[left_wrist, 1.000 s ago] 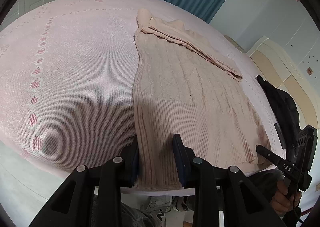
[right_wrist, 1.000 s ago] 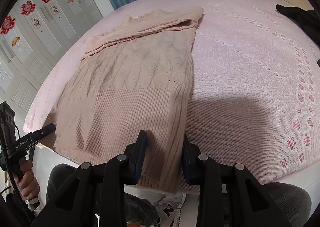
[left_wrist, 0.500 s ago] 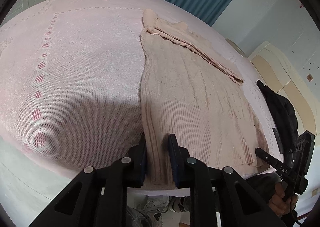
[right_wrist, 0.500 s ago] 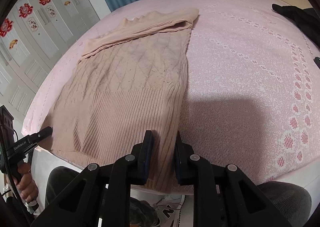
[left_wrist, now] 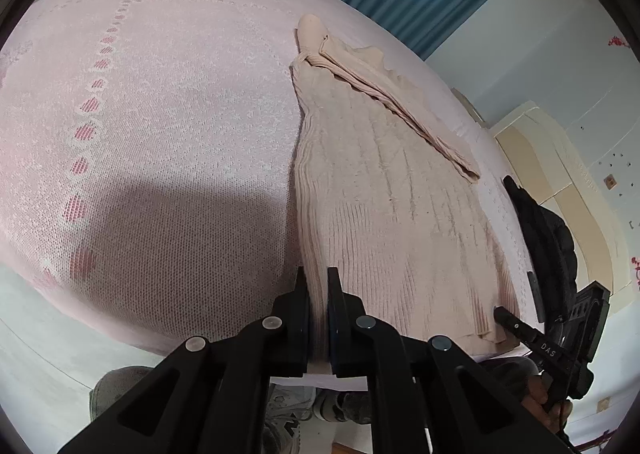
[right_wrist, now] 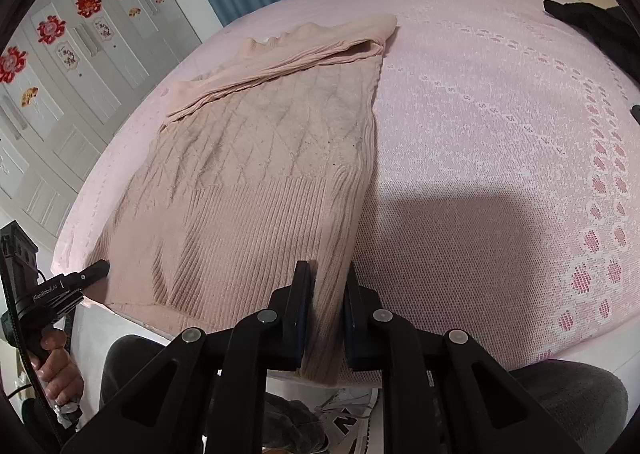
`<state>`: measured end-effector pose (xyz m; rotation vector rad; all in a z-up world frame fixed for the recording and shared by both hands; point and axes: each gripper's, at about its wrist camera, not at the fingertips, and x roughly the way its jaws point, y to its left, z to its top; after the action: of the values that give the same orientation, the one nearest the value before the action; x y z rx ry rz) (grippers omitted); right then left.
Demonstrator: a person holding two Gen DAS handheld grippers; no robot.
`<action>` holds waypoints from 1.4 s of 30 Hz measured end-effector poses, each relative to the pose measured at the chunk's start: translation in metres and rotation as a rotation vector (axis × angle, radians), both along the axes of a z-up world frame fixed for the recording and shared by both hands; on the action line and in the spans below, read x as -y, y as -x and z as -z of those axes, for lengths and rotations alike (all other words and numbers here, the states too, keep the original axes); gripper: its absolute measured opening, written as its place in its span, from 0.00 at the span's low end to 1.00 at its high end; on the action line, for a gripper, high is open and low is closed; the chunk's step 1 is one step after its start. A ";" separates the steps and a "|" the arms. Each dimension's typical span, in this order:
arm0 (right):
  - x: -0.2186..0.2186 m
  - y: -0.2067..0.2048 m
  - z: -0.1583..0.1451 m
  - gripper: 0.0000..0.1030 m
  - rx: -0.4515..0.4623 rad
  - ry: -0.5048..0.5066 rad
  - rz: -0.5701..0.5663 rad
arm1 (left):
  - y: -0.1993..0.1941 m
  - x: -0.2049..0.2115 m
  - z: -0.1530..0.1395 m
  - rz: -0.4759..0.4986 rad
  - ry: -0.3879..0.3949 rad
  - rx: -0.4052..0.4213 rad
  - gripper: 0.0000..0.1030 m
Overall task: Fold small clothes
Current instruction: 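Lift the hem with both tools and fold it up toward the collar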
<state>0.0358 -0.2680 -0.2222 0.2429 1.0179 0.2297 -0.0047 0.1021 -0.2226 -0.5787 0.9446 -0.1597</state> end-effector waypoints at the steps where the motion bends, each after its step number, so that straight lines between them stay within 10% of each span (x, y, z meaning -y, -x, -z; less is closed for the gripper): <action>1: 0.001 0.000 0.000 0.14 -0.003 -0.006 0.001 | 0.000 -0.001 0.000 -0.001 0.006 -0.001 0.07; 14: 0.008 0.003 -0.005 0.07 -0.006 -0.120 -0.023 | -0.003 0.002 -0.026 0.016 0.041 0.071 0.06; 22: 0.037 -0.012 -0.042 0.05 0.090 -0.415 0.017 | -0.041 -0.002 -0.075 0.020 0.027 0.179 0.06; 33: 0.016 -0.124 -0.108 0.05 0.170 -0.375 0.127 | -0.148 0.014 -0.122 -0.107 -0.291 0.191 0.06; 42: -0.002 -0.225 -0.099 0.05 0.140 -0.362 0.146 | -0.234 0.023 -0.108 -0.080 -0.409 0.189 0.06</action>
<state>0.2603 -0.2659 -0.1237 0.6195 0.8109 0.2939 0.2288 0.0790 -0.1142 -0.2179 0.7410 0.0513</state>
